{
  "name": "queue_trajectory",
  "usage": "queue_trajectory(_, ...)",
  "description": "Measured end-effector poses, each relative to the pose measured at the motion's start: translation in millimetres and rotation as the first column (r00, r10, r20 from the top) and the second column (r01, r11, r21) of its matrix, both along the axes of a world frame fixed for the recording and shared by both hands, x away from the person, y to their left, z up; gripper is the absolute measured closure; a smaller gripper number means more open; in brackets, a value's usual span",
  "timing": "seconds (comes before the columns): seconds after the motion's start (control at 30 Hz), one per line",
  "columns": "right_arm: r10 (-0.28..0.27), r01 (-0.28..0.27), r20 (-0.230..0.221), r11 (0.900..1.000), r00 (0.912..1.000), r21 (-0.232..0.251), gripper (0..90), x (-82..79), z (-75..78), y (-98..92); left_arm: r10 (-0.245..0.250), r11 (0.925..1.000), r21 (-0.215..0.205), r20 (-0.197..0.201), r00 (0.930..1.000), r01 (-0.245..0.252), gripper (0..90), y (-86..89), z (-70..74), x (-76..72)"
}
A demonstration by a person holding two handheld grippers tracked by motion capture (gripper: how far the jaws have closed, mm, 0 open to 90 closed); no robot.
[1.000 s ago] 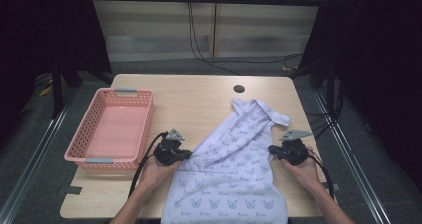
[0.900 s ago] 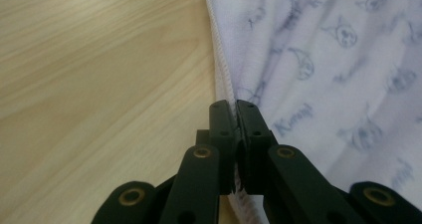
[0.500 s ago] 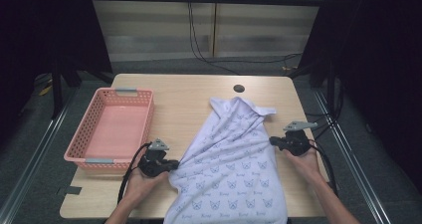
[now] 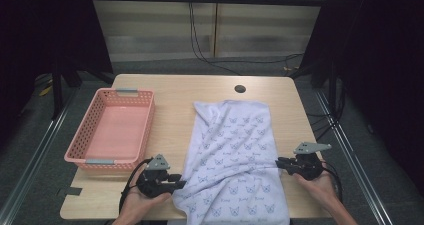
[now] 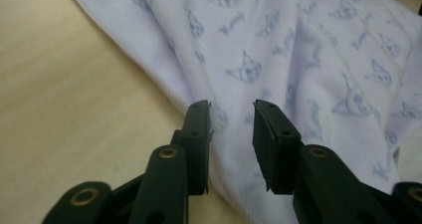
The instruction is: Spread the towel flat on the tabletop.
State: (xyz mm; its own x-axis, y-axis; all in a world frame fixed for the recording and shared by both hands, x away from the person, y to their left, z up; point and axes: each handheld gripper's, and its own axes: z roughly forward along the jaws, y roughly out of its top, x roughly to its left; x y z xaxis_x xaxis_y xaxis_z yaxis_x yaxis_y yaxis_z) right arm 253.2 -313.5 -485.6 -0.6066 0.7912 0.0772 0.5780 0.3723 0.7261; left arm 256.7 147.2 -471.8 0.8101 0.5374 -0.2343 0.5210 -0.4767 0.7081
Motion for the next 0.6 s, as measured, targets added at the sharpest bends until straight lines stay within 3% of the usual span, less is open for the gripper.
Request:
queue_trajectory(0.13,-0.017,0.016,0.021,0.999,0.9996,0.042,68.3,10.6,4.7,1.4,0.005,0.9996,-0.027,0.010,0.9999,-0.005,66.0,-18.4,-0.9,27.5)
queue_trajectory(0.17,-0.020,0.018,0.024,0.999,0.9995,0.049,67.1,13.6,5.3,2.6,0.007,0.9998,-0.017,0.026,0.9996,-0.007,66.0,-23.3,-1.7,35.2)
queue_trajectory(0.27,-0.030,0.028,0.031,0.998,0.9991,0.053,63.8,20.9,6.0,7.1,0.046,0.9984,-0.033,0.026,0.9986,-0.045,68.4,-33.4,-5.6,59.6)
queue_trajectory(0.37,-0.036,0.034,0.038,0.998,0.9986,0.047,61.6,29.1,5.3,10.4,0.026,0.9997,0.003,0.065,0.9975,-0.026,78.0,-43.2,-10.0,78.8)
queue_trajectory(0.43,-0.050,0.048,0.035,0.998,0.9981,0.040,60.5,34.4,3.2,10.8,0.060,0.9980,0.018,0.060,0.9964,-0.061,78.7,-48.2,-12.9,89.6)
queue_trajectory(0.5,-0.050,0.049,0.030,0.998,0.9983,0.028,58.6,39.4,0.2,10.5,0.084,0.9958,0.030,0.085,0.9929,-0.087,77.4,-51.2,-16.4,96.7)
queue_trajectory(0.53,-0.054,0.054,0.027,0.998,0.9982,0.022,57.8,41.3,-1.1,10.8,0.098,0.9944,0.034,0.079,0.9921,-0.100,74.9,-51.8,-19.3,99.9)
queue_trajectory(0.6,-0.048,0.048,0.023,0.999,0.9986,0.009,55.9,44.5,-3.6,11.8,0.093,0.9901,0.098,0.079,0.9926,-0.100,65.2,-52.6,-27.4,101.9)
